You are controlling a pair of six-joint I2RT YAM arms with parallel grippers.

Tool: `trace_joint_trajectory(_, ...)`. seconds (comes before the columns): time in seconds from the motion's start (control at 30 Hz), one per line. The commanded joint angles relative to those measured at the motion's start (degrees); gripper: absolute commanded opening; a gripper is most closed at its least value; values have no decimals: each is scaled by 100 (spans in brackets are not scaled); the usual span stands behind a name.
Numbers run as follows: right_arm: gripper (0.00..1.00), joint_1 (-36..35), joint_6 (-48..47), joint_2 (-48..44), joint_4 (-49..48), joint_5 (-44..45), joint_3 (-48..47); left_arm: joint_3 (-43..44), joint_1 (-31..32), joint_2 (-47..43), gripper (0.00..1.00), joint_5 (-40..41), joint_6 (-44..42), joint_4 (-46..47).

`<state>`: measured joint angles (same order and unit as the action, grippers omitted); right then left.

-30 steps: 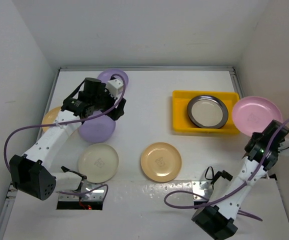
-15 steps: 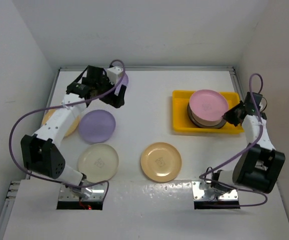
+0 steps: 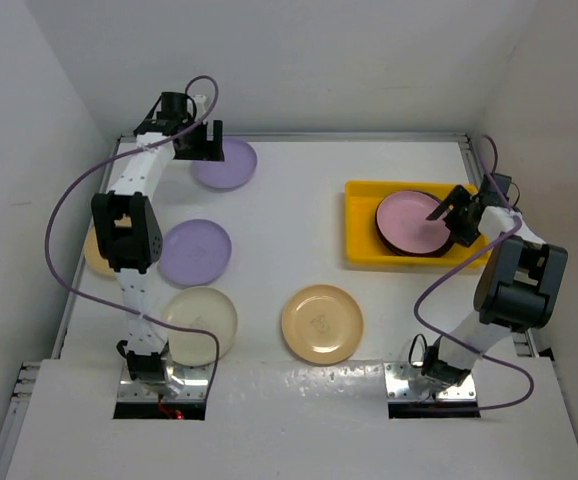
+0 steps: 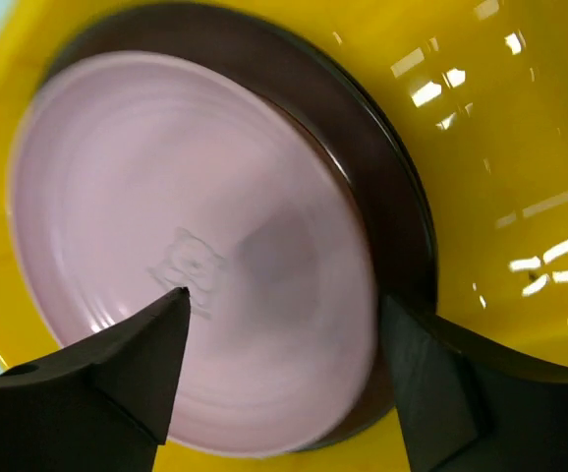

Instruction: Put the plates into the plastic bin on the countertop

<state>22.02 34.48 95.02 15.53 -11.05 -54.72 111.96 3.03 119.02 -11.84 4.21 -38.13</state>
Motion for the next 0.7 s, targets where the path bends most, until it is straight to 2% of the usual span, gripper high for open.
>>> trace_joint_trajectory(0.0, 77, -162, -721, 156, 221, 303, -609, 894, -170, 752, 94, 452, 422, 42)
trace_joint_trajectory(0.03, 78, -180, -767, 166, 579, 383, -688, 1098, -171, 998, 94, 654, 475, 42)
trace_joint_trajectory(0.07, 78, -233, -854, 140, 652, 471, -837, 1300, -232, 1470, 94, 926, 545, 42)
trace_joint_trajectory(0.1, 78, -286, -907, -17, 758, 594, -873, 1659, -285, 1666, 94, 1407, 694, 95)
trace_joint_trajectory(0.13, 78, -312, -934, -62, 793, 595, -891, 1801, -285, 1842, 94, 1560, 695, 147)
trace_joint_trajectory(0.23, 78, -409, -908, -352, 890, 665, -979, 2145, -338, 2370, 94, 1763, 643, 315)
trace_joint_trajectory(0.37, 78, -523, -846, -747, 1022, 805, -1260, 2032, -391, 2573, 87, 1879, 643, 368)
trace_joint_trajectory(0.47, 73, -716, -855, -1010, 1101, 938, -1427, 1759, -443, 2634, 62, 1211, 590, 420)
trace_joint_trajectory(0.5, 71, -760, -873, -1056, 1093, 955, -1532, 1689, -443, 2635, 47, 1062, 590, 420)
trace_joint_trajectory(0.53, 66, -804, -873, -1160, 1110, 990, -1550, 1567, -443, 2635, 38, 643, 590, 420)
trace_joint_trajectory(0.6, 64, -1024, -890, -1249, 1110, 973, -1699, 1504, -513, 2573, 16, 271, 694, 420)
trace_joint_trajectory(0.63, 64, -1077, -890, -1302, 1093, 886, -1726, 1452, -514, 2486, 0, 52, 861, 420)
trace_joint_trajectory(0.67, 64, -1277, -925, -1328, 1093, 824, -1805, 1530, -583, 2433, 0, -481, 862, 420)
